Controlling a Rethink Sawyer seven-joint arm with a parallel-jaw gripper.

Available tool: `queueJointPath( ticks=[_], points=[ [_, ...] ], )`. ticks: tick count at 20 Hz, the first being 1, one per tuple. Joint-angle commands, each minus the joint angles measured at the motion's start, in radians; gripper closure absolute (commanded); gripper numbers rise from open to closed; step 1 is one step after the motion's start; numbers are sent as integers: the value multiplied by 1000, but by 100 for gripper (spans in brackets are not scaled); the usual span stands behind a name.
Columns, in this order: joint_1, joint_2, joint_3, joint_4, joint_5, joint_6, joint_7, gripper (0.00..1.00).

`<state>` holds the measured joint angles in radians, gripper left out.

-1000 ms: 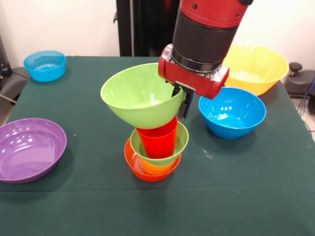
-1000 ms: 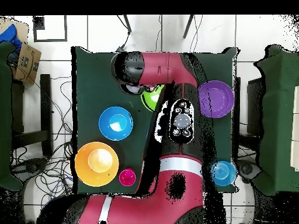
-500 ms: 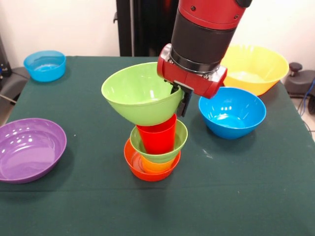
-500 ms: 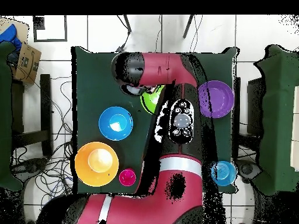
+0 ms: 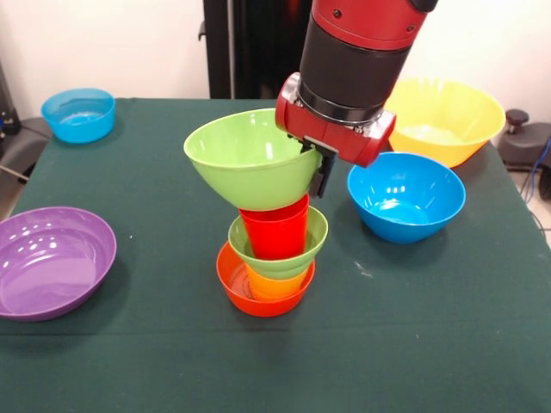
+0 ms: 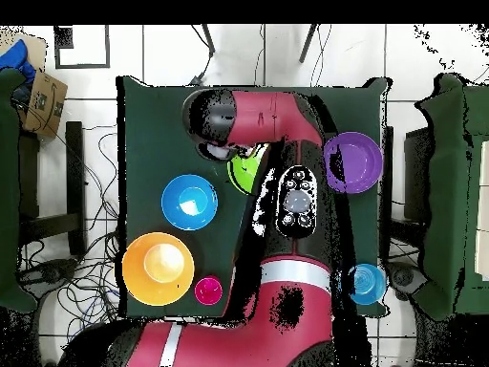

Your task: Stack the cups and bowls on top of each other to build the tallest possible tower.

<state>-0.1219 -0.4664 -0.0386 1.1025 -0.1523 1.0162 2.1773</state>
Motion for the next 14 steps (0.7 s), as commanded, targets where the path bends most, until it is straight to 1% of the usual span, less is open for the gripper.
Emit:
queueJointPath(
  ticks=[1,7,10,14],
  points=[
    [5,31,95,130,-53,-40,-127,100],
    [7,13,90,166,-64,-34,-140,100],
    [4,0,90,203,-71,-81,-128,100],
    [2,-9,91,226,-77,-107,-111,100]
  ],
)
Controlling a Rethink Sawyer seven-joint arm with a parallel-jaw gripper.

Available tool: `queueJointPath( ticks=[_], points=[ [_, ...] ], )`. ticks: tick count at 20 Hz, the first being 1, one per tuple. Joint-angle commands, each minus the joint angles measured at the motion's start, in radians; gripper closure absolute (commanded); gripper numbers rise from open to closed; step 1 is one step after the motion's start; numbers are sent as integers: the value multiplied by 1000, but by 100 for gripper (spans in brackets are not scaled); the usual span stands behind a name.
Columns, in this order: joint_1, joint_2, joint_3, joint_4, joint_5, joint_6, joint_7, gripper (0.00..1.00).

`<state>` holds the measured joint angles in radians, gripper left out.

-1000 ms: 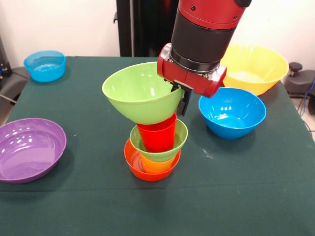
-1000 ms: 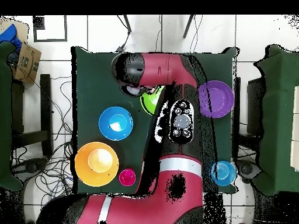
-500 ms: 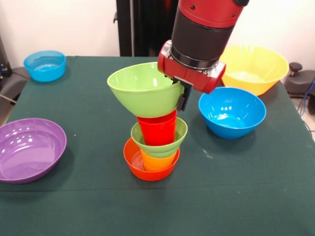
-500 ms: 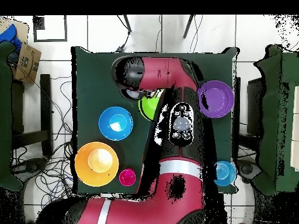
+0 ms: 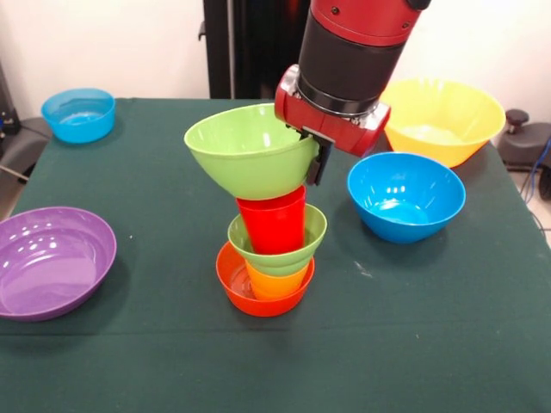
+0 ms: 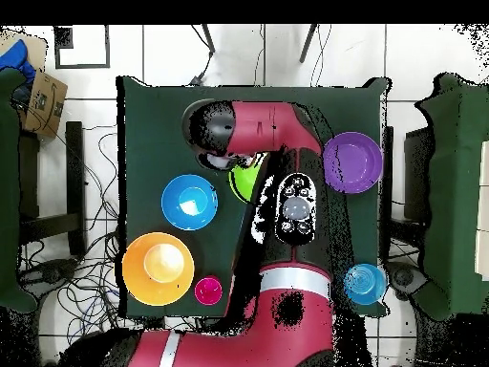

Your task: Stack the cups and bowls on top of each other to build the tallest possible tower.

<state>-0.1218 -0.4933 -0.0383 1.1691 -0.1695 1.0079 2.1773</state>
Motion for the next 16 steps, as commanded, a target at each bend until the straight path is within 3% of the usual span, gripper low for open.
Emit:
queueJointPath(
  ticks=[1,16],
  points=[
    [2,17,91,160,-60,-99,-110,100],
    [-4,0,93,160,-59,-78,-105,100]
  ],
)
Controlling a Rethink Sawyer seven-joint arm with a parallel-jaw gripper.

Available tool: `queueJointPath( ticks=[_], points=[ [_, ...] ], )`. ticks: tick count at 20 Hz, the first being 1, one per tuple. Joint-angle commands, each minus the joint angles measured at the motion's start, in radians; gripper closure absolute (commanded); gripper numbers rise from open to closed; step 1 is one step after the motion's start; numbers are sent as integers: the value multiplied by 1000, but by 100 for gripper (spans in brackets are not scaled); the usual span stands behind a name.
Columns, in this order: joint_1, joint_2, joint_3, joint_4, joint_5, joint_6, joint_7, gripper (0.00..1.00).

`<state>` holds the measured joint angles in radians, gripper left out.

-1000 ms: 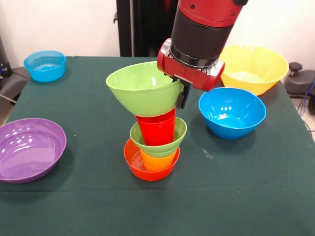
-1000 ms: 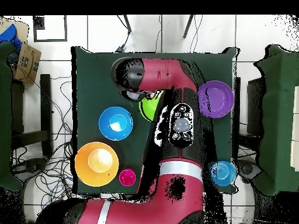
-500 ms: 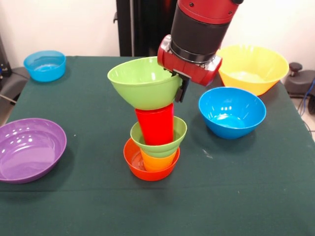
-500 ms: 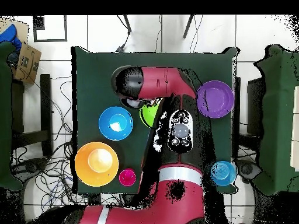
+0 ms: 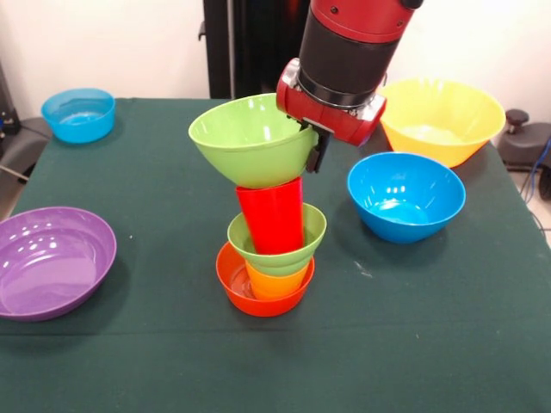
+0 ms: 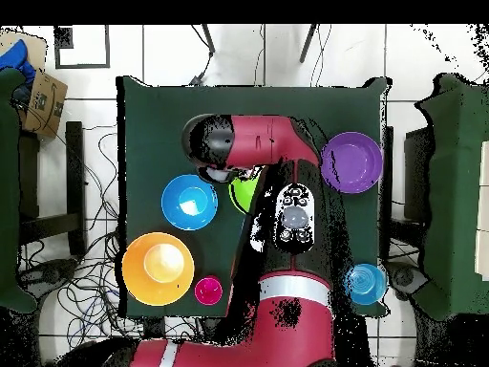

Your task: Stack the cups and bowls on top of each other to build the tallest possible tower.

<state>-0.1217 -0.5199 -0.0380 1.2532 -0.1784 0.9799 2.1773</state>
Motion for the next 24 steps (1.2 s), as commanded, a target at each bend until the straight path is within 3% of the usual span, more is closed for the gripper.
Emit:
queueJointPath(
  ticks=[1,9,19,24],
  points=[
    [-3,25,92,73,-50,-42,-106,100],
    [-17,-9,111,29,-29,26,-138,100],
    [-42,-2,131,-35,-19,45,-156,100],
    [-46,28,150,-110,-28,50,-164,100]
  ],
)
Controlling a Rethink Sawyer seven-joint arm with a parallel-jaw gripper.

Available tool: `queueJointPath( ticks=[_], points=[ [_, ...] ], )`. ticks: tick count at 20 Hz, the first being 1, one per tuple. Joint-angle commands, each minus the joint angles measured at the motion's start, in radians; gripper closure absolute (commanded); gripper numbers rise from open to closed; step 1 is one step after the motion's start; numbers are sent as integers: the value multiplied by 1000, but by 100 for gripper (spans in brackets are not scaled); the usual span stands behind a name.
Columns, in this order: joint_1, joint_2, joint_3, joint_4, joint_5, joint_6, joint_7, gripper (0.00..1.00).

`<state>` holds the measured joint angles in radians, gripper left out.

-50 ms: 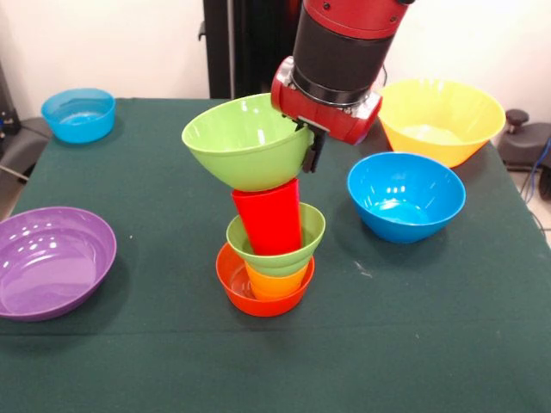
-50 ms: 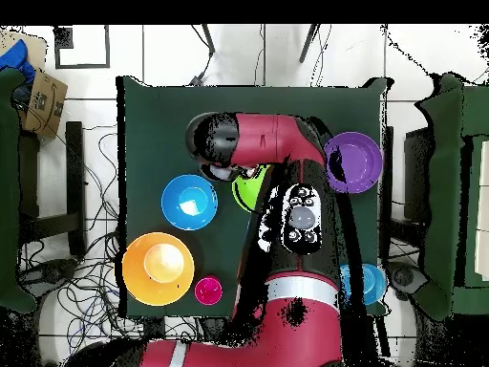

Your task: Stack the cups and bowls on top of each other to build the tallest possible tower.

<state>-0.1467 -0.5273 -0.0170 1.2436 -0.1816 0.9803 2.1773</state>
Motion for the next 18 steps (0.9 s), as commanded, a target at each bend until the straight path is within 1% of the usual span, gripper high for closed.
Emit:
queueJointPath(
  ticks=[1,5,10,11,18],
  points=[
    [-19,42,130,-121,-27,66,-163,100],
    [-9,68,132,-188,-33,123,-161,100],
    [-8,85,135,-237,-36,159,-166,100],
    [0,96,136,-268,-38,185,-164,100],
    [18,117,139,-338,-35,270,-158,100]
  ],
)
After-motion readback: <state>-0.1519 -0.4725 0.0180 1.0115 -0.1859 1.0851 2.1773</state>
